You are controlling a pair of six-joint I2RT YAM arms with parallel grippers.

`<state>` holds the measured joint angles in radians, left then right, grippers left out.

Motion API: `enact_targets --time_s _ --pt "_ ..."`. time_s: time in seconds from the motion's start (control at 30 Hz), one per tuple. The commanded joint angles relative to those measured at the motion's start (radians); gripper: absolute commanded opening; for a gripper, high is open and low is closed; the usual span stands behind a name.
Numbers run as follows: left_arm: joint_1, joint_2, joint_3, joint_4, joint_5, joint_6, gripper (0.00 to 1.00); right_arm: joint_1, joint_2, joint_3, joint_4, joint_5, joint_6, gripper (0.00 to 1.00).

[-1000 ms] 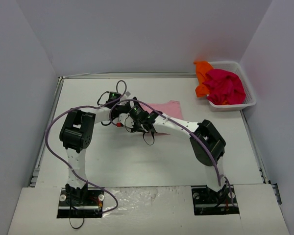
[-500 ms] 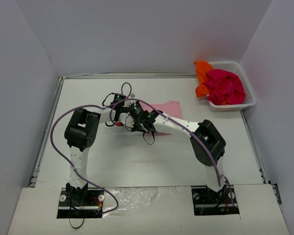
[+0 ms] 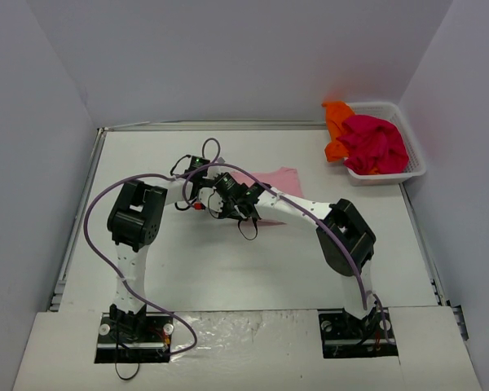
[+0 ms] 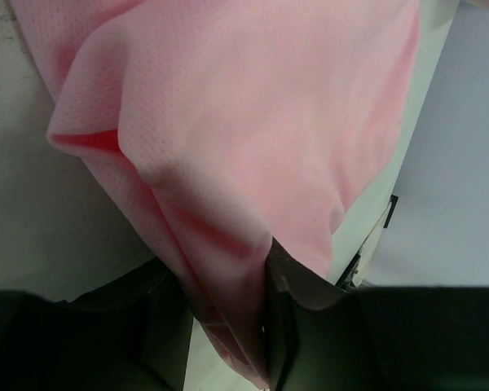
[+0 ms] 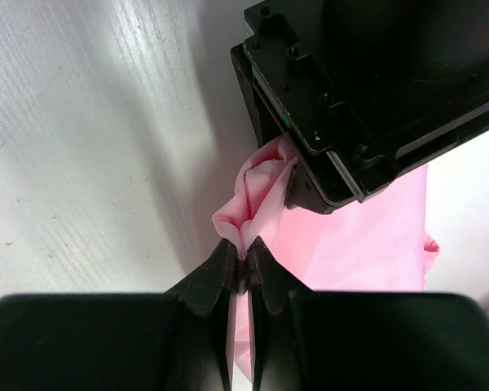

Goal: Fold and stack the t-shirts
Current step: Put the neatly folded tshirt into the corner of the board with the left arm

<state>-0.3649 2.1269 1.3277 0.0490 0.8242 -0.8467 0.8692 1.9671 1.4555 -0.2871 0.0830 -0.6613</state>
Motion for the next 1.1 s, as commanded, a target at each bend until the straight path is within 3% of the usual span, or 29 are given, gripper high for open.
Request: enact_targets --time_s 0.0,0.27,0.3,0.37,0.4,0.5,0.77,1.07 --pt "-0.005 -0.03 0.045 -0.047 -0.039 0.052 0.31 -0.007 -0.034 0.0 -0.023 -0.006 0.003 0.0" --pt "-0.005 -0.024 0.065 -0.112 -0.059 0.092 0.03 -0.006 -0.021 0.009 -0.053 -0.04 0.009 0.0" --pt "-0.005 -0.024 0.073 -0.12 -0.06 0.097 0.02 -0.007 -0.016 0.034 -0.094 -0.06 0.009 0.2" --pt "-0.002 -0.027 0.076 -0.133 -0.063 0.113 0.02 -0.013 -0.013 0.065 -0.161 -0.19 0.005 0.36" --pt "-0.002 -0.03 0.076 -0.135 -0.063 0.118 0.02 -0.022 -0.022 0.077 -0.214 -0.237 -0.001 0.6" --pt "0.006 -0.045 0.076 -0.15 -0.076 0.141 0.02 -0.039 -0.092 0.097 -0.29 -0.371 -0.03 0.73" --pt "0.03 -0.113 0.074 -0.213 -0.102 0.225 0.02 -0.162 -0.264 0.172 -0.546 -0.586 -0.115 0.76" --pt "0.147 -0.189 0.094 -0.4 -0.128 0.449 0.02 -0.474 -0.412 0.028 -0.535 -0.585 -0.143 0.77"
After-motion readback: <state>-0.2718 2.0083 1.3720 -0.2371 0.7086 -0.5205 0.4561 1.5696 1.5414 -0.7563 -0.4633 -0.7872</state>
